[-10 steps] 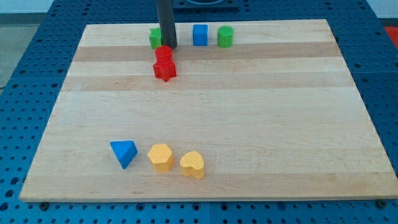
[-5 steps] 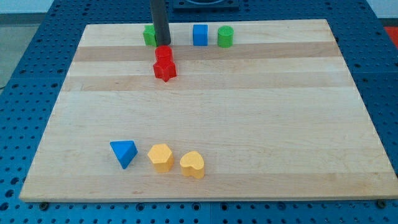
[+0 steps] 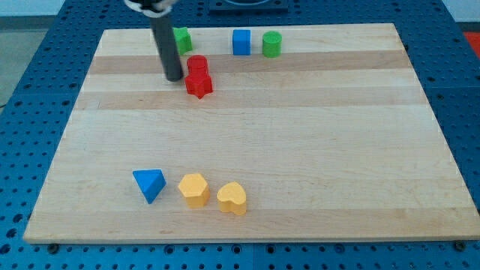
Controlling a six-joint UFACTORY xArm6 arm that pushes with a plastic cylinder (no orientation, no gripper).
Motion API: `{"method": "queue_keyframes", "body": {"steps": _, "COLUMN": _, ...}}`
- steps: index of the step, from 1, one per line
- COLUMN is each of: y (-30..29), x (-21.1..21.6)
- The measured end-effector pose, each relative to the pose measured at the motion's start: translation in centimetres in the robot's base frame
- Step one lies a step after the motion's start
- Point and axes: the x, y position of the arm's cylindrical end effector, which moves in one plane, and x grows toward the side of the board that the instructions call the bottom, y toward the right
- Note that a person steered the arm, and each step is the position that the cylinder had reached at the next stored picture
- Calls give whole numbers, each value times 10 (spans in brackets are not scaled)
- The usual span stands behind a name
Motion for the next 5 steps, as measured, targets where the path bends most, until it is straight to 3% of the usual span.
{"method": "queue_keyframes", "body": {"steps": 2, "y": 55, "x": -10}}
{"method": "queue_keyframes", "body": {"steps": 4, "y": 47, "x": 7}}
{"method": "queue_keyframes", "body": {"steps": 5, "y": 98, "x": 8}}
